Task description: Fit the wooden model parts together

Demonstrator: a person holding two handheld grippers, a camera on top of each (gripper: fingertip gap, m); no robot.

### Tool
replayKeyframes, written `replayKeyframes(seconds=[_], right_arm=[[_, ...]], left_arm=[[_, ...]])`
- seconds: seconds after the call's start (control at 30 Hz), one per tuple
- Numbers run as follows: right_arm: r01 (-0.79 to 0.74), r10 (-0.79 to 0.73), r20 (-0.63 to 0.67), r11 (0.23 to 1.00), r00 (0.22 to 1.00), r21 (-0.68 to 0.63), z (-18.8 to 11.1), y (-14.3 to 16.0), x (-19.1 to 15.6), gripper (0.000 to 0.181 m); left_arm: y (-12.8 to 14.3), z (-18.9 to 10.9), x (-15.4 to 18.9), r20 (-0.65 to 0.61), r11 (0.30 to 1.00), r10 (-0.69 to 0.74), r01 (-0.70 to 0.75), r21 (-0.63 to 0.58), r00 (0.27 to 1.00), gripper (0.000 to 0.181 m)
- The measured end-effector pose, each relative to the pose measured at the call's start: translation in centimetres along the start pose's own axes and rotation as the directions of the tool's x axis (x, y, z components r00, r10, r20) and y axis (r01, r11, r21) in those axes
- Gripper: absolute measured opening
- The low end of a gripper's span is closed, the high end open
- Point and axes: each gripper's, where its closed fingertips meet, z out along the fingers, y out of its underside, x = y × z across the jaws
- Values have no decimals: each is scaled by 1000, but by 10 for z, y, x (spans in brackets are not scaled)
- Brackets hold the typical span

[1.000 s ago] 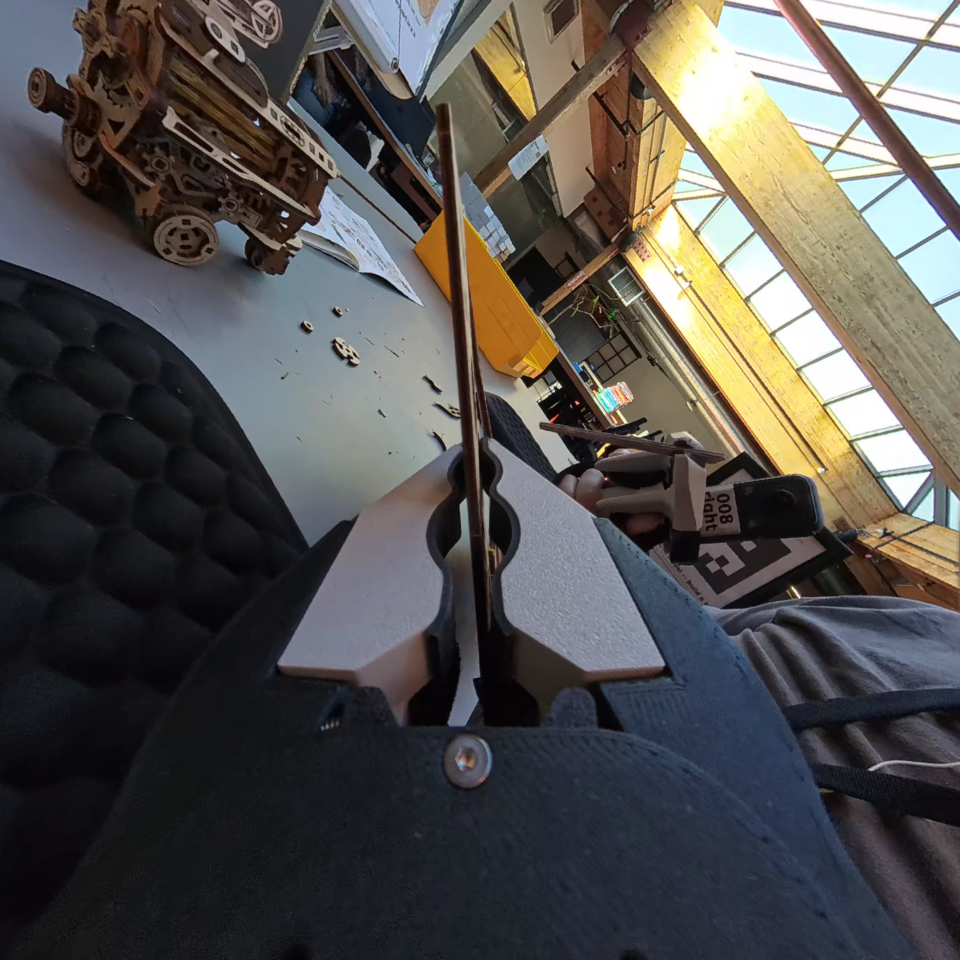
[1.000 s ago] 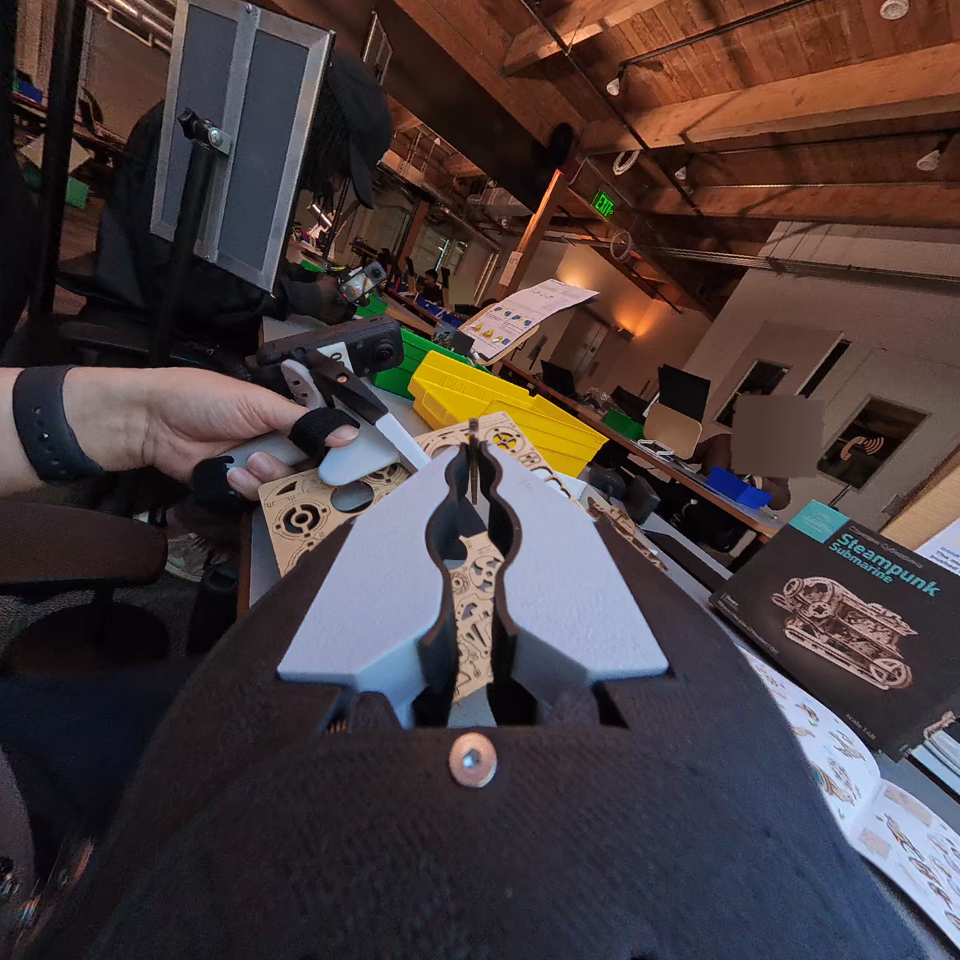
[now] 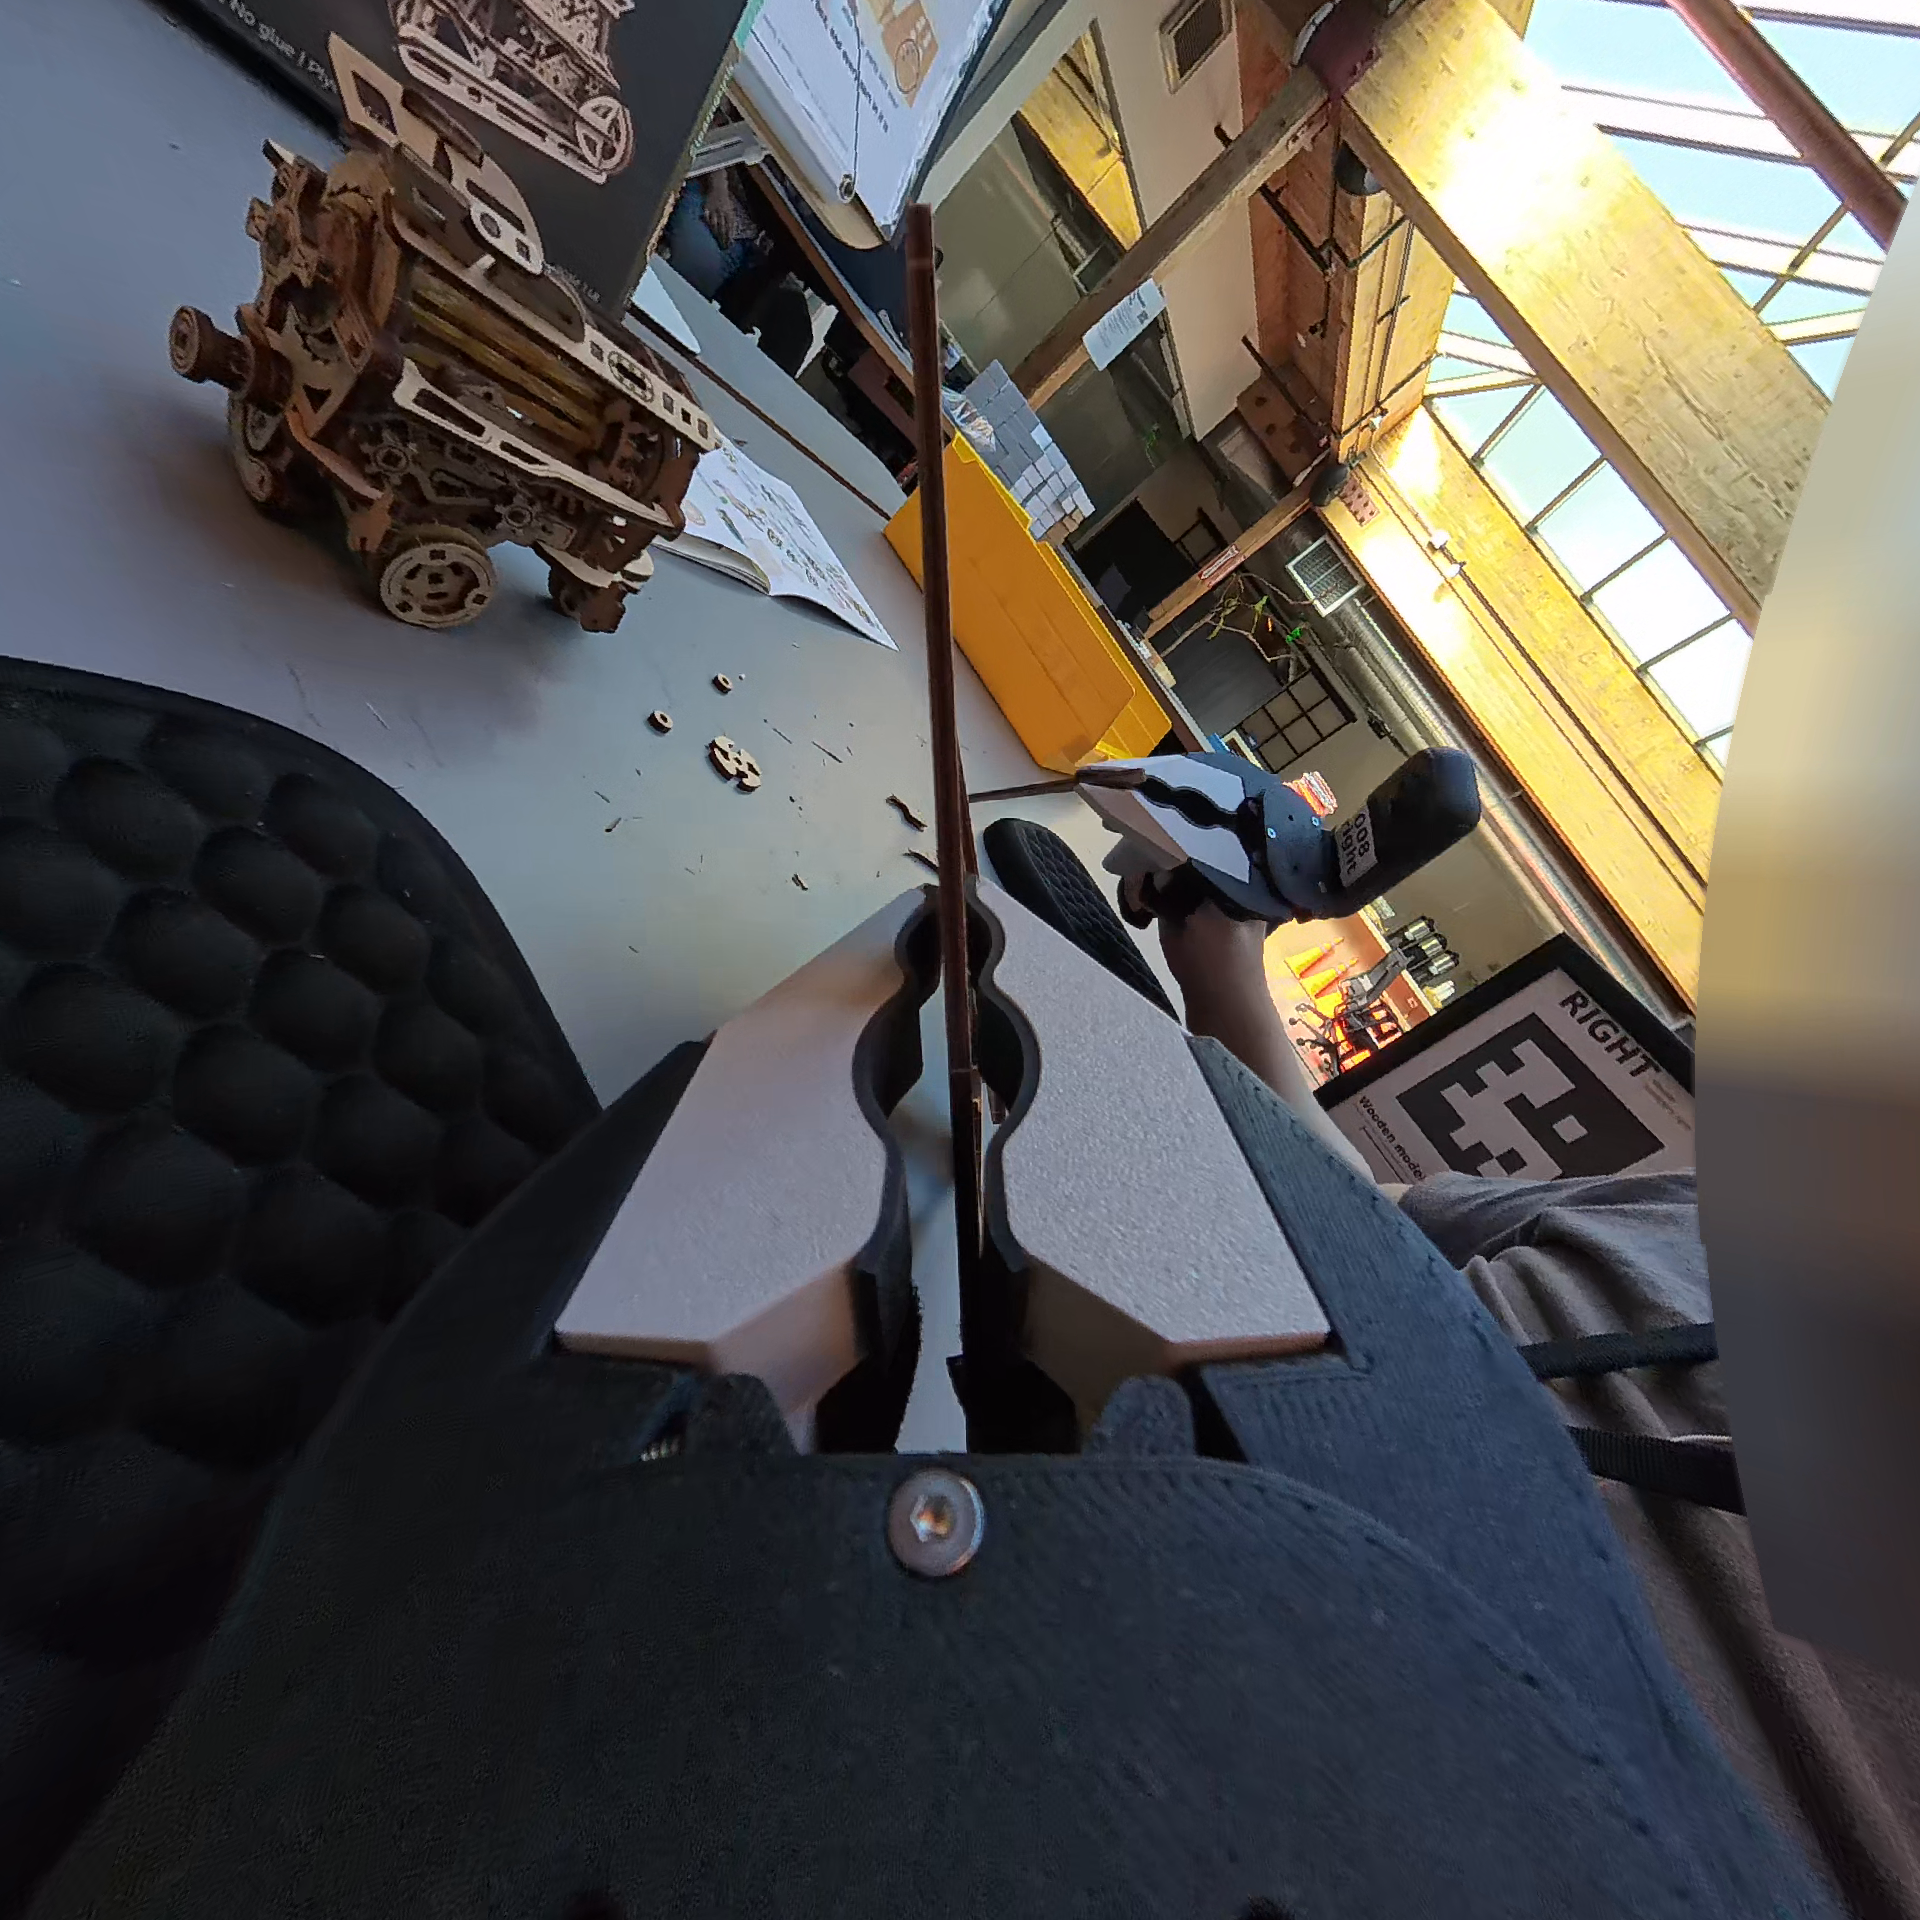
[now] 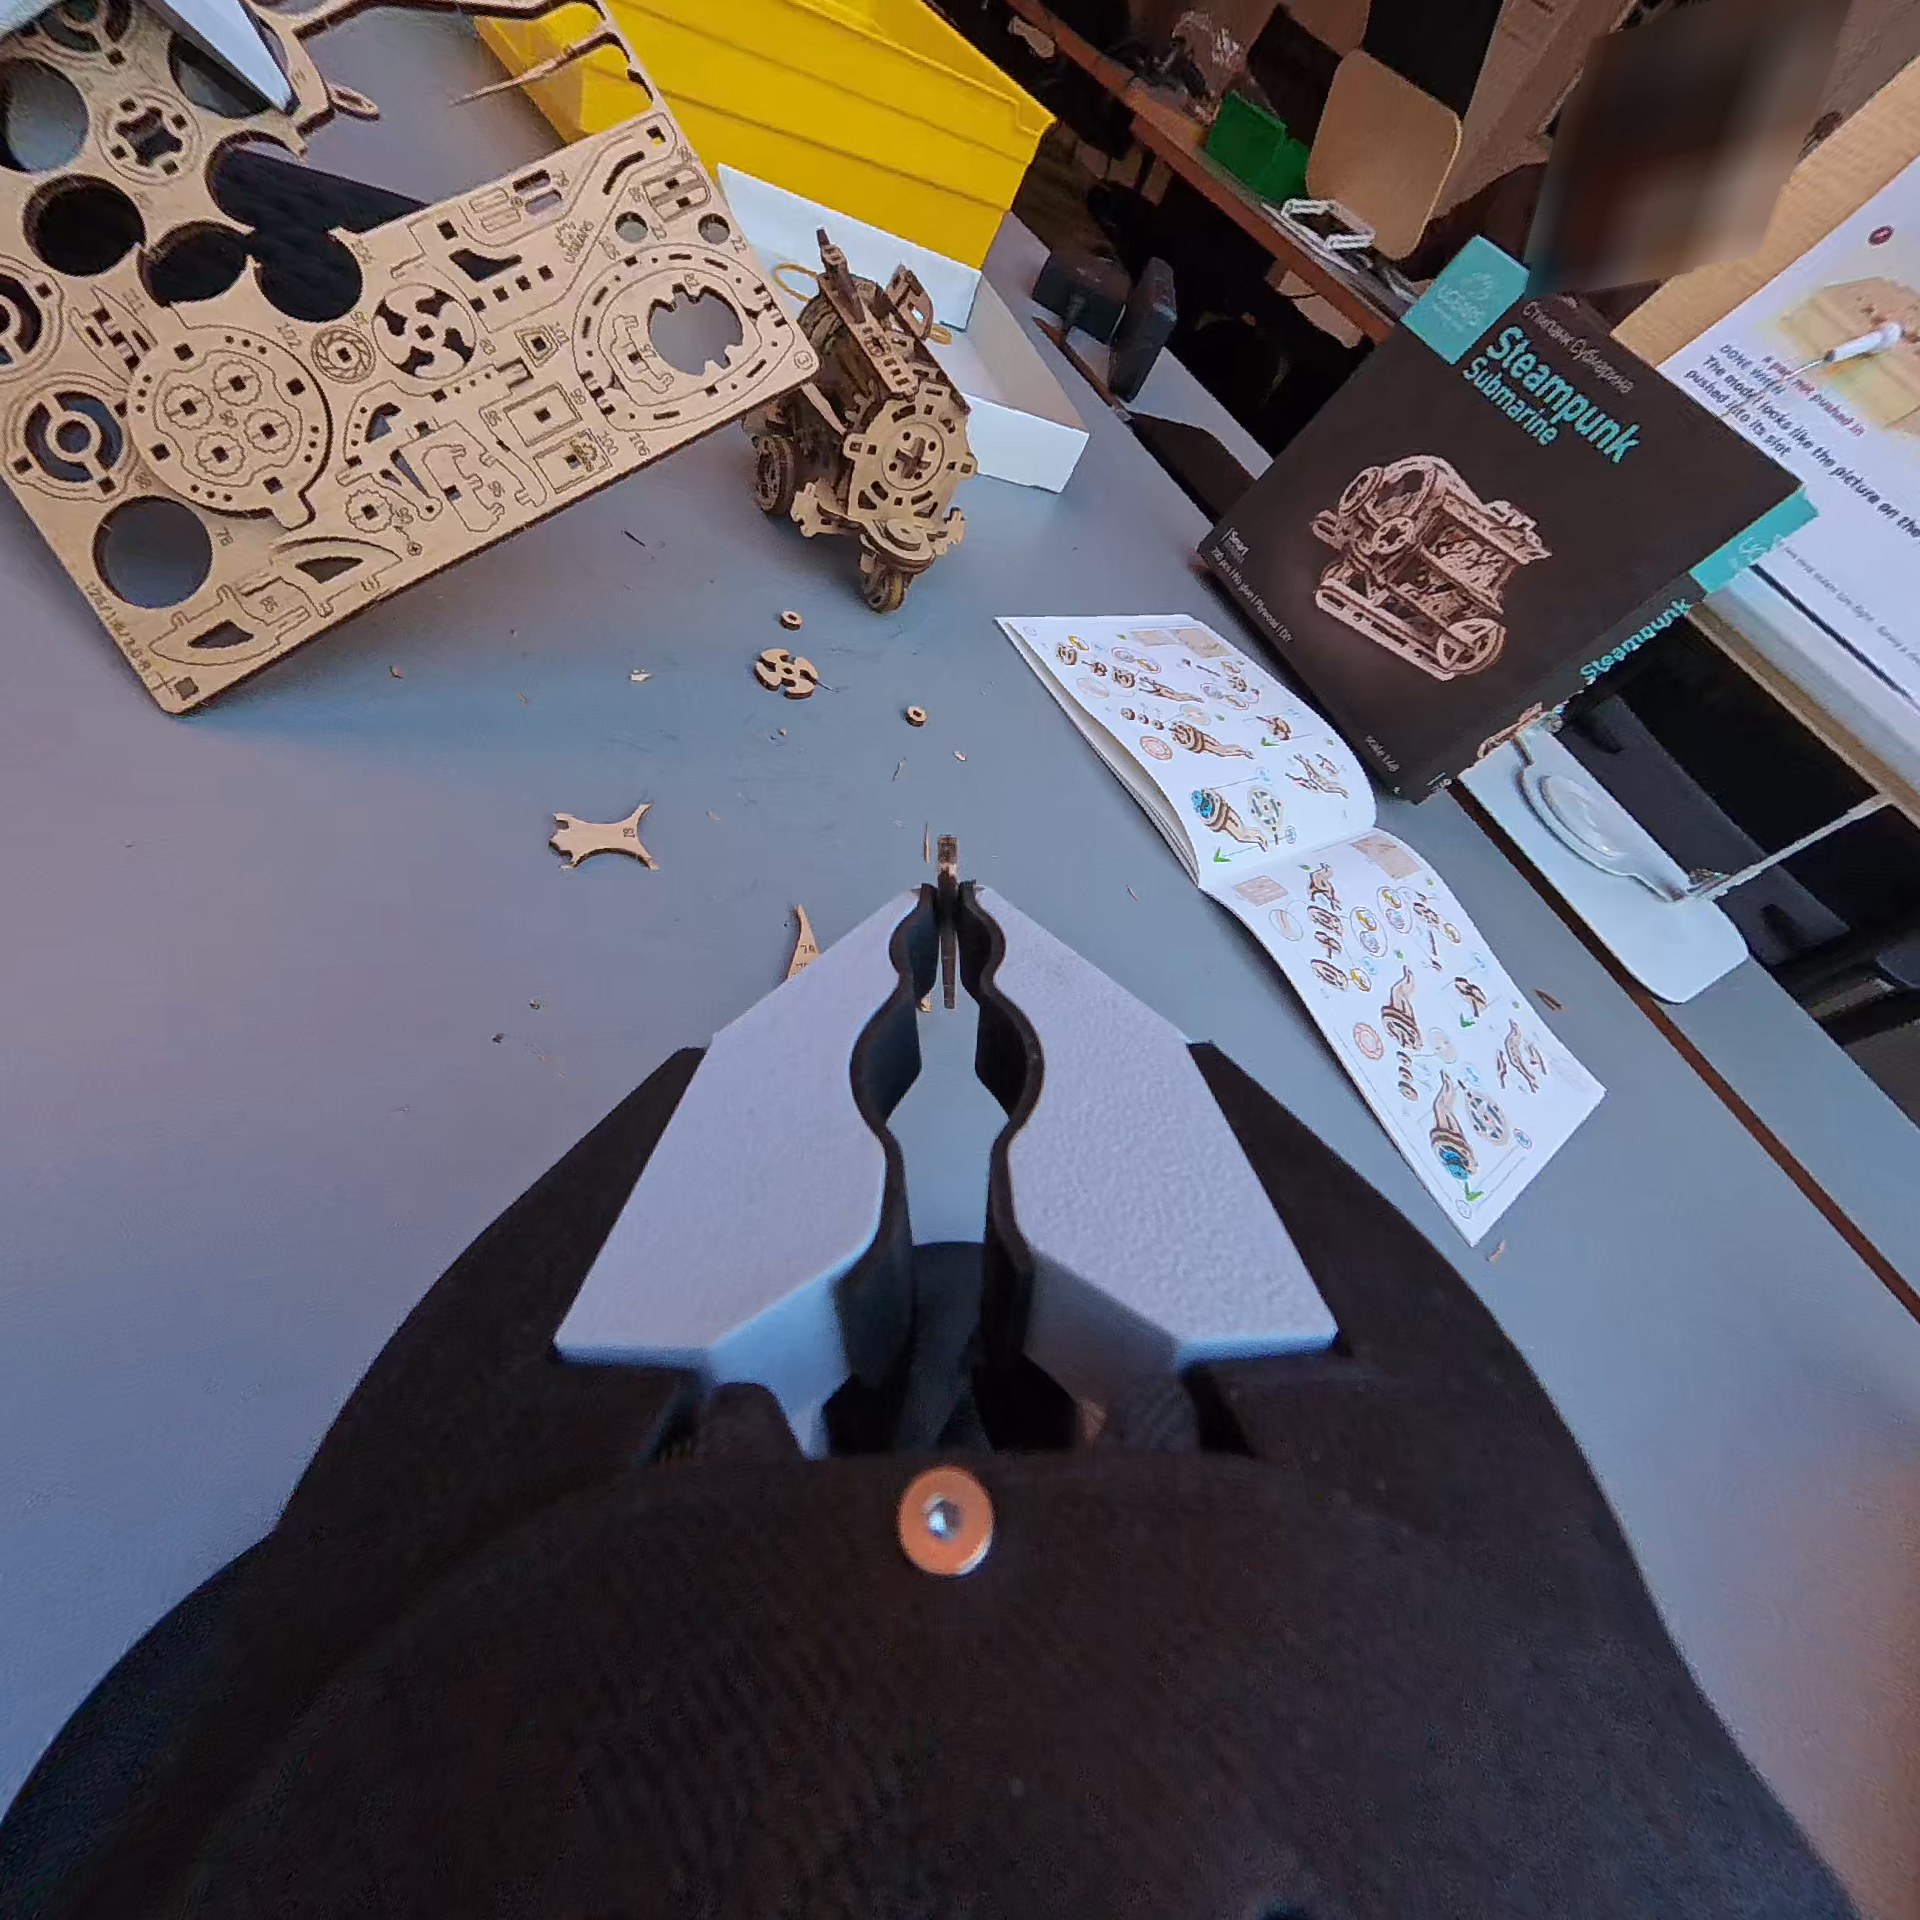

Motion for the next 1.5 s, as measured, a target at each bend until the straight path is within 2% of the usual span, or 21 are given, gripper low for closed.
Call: replayKeyframes(seconds=[0.33,0.7,1.17,1.3,1.37,1.5], right_arm=[[-16,17,45,1000,999,-24,14,4,1,1],[-28,28,29,1000,999,0,11,-7,-18,1],[-92,91,22,996,996,23,8,-6,-19,1],[-50,58,-66,991,996,122,-3,-24,-12,1],[-40,63,-102,976,993,214,-13,-43,-14,1],[-77,99,-34,912,995,402,-24,-82,-45,2]], left_arm=[[3,7,-2,-16,1000,-17,17,-14,1000,1],[11,16,-3,-7,998,-45,44,-36,999,1],[13,17,-2,-19,998,-53,52,-34,998,1],[13,16,-1,-26,998,-52,51,-33,998,1],[13,16,-1,-29,998,-55,54,-32,998,1],[13,16,-1,-33,998,-60,59,-33,998,1]])
